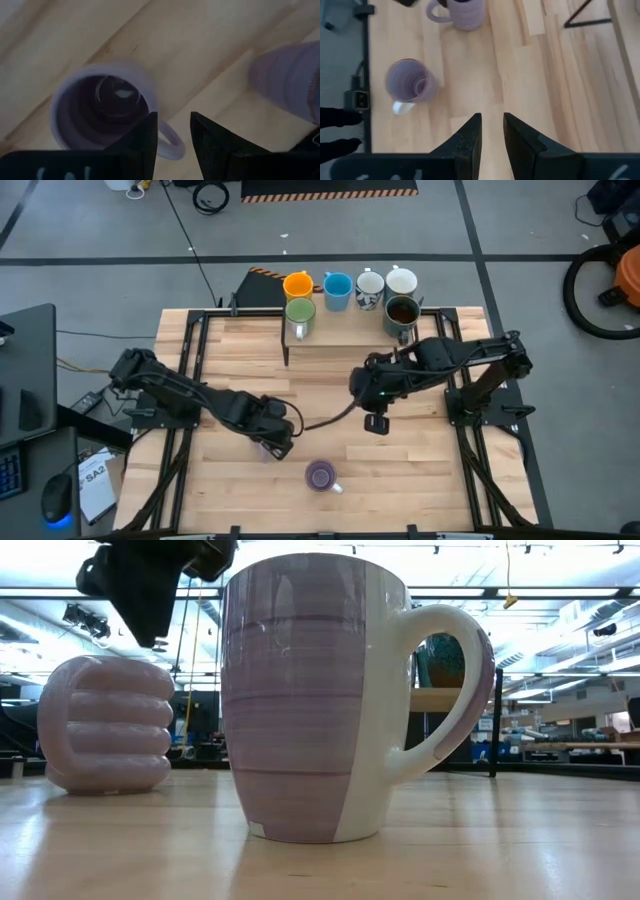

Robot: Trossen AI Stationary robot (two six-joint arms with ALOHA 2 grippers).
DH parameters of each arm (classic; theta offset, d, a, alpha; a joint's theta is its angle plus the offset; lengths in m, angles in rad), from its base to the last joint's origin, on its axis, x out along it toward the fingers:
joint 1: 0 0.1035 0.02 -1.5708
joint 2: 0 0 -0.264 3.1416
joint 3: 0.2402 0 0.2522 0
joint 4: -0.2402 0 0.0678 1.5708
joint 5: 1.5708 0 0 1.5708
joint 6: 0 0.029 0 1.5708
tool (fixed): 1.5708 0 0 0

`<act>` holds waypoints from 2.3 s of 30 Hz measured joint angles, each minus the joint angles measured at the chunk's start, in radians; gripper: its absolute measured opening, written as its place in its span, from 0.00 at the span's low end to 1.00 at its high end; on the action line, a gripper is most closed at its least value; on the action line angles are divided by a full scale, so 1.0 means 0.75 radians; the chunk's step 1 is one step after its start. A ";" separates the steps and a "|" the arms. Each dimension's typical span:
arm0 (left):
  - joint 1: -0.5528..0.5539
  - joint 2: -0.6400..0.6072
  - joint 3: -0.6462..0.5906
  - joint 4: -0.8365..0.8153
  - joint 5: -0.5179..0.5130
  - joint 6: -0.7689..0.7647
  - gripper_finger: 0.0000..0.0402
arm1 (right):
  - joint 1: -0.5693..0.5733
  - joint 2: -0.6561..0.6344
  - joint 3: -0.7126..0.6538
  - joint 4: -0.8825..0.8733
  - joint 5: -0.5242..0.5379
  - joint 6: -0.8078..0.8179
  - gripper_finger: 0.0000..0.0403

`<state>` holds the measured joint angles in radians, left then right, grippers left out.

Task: Place coffee mugs
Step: Put the purple mug on the shelf

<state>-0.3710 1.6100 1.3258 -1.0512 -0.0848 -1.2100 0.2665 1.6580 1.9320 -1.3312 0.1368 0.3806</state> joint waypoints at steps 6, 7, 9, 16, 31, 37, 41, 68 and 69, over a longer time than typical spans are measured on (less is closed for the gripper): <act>-0.008 0.019 0.004 -0.032 0.008 -0.094 0.30 | 0.047 -0.046 0.000 0.011 0.053 -0.012 0.21; -0.015 0.021 0.012 -0.062 0.005 -0.114 0.30 | 0.054 -0.051 0.000 0.013 0.070 -0.020 0.21; -0.024 0.019 0.028 -0.107 -0.014 -0.138 0.30 | 0.063 -0.058 0.000 0.016 0.090 -0.036 0.21; -0.028 0.019 0.027 -0.114 -0.062 -0.177 0.30 | 0.070 -0.058 0.000 0.031 0.096 -0.064 0.21; -0.026 0.109 0.012 -0.090 -0.057 -0.116 0.30 | 0.073 -0.057 0.000 0.104 0.060 -0.115 0.21; -0.026 0.165 0.012 -0.078 -0.039 -0.089 0.30 | 0.073 -0.057 0.000 0.109 0.056 -0.118 0.21; -0.025 0.205 0.012 -0.066 0.018 -0.036 0.30 | 0.073 -0.056 0.000 0.119 0.056 -0.118 0.21; -0.007 0.247 0.013 0.040 0.140 0.329 0.09 | 0.073 -0.057 0.000 0.132 0.025 -0.165 0.21; -0.005 0.245 0.017 0.040 0.157 0.338 0.09 | 0.073 -0.060 0.000 0.124 0.026 -0.168 0.21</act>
<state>-0.3744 1.7938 1.3387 -1.0216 0.0332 -0.9565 0.3214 1.6129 1.9317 -1.2380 0.1561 0.2547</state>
